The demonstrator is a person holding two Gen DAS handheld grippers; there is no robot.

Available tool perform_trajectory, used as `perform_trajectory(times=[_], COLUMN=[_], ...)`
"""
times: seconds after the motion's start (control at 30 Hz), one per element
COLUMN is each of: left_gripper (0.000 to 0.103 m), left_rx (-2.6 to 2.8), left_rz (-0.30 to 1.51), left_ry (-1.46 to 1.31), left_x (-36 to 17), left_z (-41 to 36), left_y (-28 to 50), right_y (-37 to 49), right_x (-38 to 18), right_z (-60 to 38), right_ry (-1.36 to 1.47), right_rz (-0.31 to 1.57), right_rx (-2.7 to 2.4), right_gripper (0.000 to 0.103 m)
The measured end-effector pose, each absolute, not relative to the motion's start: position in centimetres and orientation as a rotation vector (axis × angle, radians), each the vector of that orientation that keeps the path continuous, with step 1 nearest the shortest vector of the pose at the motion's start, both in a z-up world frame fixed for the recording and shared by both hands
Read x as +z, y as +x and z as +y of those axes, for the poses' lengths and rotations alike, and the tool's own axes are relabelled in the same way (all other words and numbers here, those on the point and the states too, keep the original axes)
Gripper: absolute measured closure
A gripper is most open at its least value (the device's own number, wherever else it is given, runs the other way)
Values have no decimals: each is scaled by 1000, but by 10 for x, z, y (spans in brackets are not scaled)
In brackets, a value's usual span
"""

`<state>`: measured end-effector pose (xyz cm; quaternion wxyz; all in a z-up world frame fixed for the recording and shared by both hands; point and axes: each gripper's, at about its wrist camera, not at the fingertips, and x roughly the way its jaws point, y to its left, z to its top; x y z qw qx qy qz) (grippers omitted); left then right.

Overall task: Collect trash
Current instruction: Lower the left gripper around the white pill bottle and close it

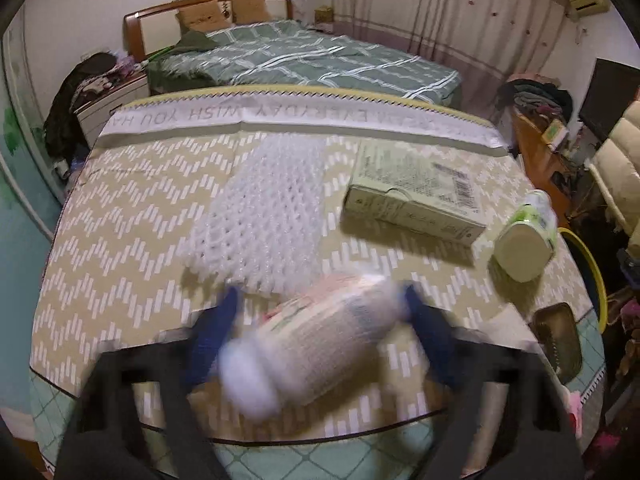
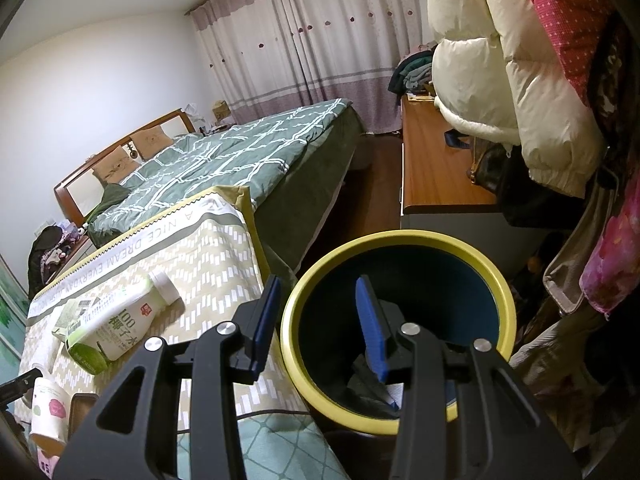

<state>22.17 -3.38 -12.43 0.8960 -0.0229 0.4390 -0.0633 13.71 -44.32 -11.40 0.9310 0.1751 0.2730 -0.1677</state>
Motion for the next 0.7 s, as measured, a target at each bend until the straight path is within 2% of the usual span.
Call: perform_trajectory(times=[0.07,0.13,0.3,0.43,0.63,0.7], left_gripper=[39,39,39,23,23,31], left_rx=[-139,-138,-161,-158,-226,-234], left_rz=[901,889,916,911,966,967], left_ry=[-47,-38,-5,51,71,80], left_x=[-119,-112,-112,-113,-129,-132], left_z=[-34,-35,-39,-41,-37,-34], left_y=[216,213,211,206,211,213], right_y=[137,137,137,137,137,137], right_x=[-114,-114,-114,-114,-114,-114], right_z=[-443,-443,-443,-443,-443,-443], right_ry=[358,359,367,364,366,364], right_rz=[559,559,558,558,560,560], right_rx=[-343,-340,-330,-326,-322,-324], right_gripper=[65,65,65,65,65,65])
